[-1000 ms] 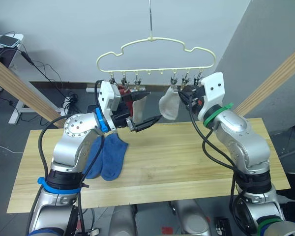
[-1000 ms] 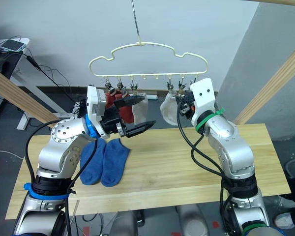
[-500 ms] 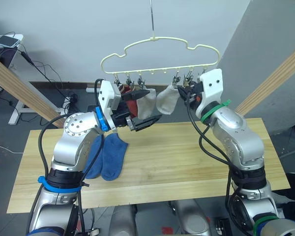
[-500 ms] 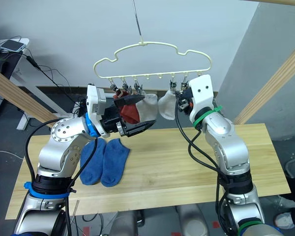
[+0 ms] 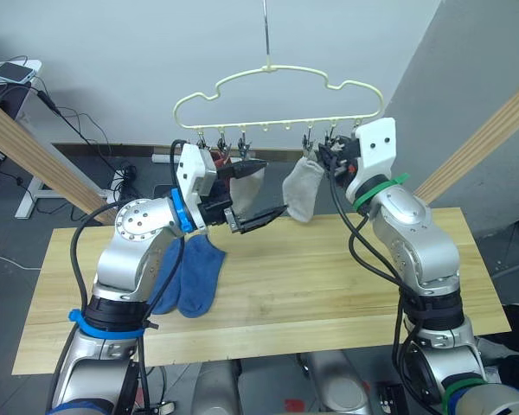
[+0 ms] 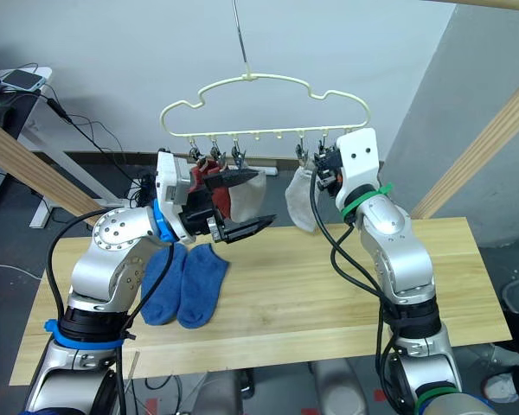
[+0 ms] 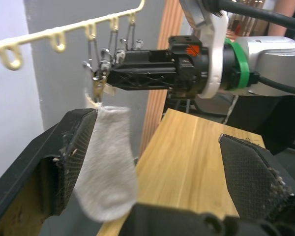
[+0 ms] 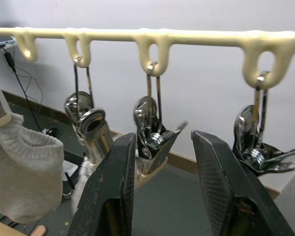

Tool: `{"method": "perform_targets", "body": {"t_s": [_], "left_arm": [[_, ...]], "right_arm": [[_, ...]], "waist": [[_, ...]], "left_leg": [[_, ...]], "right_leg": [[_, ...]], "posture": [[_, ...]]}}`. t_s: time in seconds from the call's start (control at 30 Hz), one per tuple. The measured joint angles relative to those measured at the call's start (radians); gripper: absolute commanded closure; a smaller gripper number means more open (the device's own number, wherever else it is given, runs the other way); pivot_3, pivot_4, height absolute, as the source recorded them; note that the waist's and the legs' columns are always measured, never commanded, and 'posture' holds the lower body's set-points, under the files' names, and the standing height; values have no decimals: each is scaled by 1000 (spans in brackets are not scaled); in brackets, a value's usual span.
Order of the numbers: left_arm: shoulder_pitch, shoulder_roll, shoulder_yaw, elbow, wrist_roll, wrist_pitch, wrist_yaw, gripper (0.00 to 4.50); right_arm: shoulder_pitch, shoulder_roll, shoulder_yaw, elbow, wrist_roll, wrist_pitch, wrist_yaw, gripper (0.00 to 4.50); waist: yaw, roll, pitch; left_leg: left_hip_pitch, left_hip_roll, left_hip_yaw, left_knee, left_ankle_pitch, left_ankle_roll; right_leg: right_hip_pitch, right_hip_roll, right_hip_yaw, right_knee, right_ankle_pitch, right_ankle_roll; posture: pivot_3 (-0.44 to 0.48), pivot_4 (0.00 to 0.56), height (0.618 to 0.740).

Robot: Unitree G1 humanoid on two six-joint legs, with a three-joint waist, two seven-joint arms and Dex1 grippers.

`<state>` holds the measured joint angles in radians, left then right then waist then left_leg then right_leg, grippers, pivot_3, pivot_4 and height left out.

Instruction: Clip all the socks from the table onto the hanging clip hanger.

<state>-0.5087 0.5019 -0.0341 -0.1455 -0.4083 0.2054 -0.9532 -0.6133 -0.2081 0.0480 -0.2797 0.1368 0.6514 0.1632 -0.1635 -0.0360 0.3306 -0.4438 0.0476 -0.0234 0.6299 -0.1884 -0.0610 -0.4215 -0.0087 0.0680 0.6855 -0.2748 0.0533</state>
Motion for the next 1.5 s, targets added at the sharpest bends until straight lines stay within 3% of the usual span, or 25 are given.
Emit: {"method": "perform_targets", "body": {"t_s": [0.7,1.5], "left_arm": [[0,-8,0,48,2,-44,-21,0],[0,-15,0,74,25,-76,-23,0]], "right_arm": [[0,42,-14,-51,9,74,-9,2641],[-55,107,13,49,1,-14,-3,2641]], "waist": [[-2,0,0],[-3,0,0]], "left_leg": [[1,0,0,1,0,0],[1,0,0,2,0,0]], "right_leg": [[0,0,0,4,0,0],[-1,0,0,5,0,0]], "posture": [[-264,284,732],[-251,271,732]]}}
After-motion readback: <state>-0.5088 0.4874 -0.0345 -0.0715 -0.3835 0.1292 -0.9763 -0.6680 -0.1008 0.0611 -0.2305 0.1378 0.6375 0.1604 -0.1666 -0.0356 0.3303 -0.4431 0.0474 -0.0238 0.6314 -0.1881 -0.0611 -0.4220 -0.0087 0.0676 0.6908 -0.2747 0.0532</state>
